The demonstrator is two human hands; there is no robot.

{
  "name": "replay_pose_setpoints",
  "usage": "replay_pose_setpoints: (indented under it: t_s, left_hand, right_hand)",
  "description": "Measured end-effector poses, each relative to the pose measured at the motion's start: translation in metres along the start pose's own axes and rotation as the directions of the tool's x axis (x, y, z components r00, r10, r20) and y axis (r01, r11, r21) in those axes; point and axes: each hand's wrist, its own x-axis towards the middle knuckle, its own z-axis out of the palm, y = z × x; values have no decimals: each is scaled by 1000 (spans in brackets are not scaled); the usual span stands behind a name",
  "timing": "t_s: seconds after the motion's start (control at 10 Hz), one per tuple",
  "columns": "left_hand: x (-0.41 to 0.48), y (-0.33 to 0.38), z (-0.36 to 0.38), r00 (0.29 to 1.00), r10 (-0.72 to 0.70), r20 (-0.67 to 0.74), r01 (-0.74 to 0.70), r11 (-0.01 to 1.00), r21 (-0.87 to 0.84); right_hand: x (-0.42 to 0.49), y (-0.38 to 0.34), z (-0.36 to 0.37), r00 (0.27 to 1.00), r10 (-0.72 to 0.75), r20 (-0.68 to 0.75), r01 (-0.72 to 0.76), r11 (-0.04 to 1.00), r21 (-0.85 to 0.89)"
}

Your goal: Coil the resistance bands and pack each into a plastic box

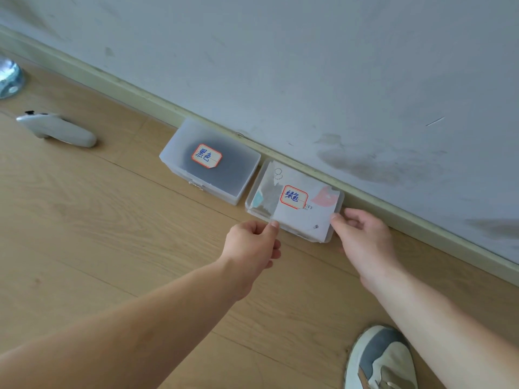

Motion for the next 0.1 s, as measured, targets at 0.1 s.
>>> replay_pose_setpoints:
  t_s: [0.1]
  left_hand:
    - [-14, 6, -13, 1000, 0, 17, -1, 998, 68]
  right_hand:
    - [-12, -15, -4, 998, -61, 19, 62, 996, -58]
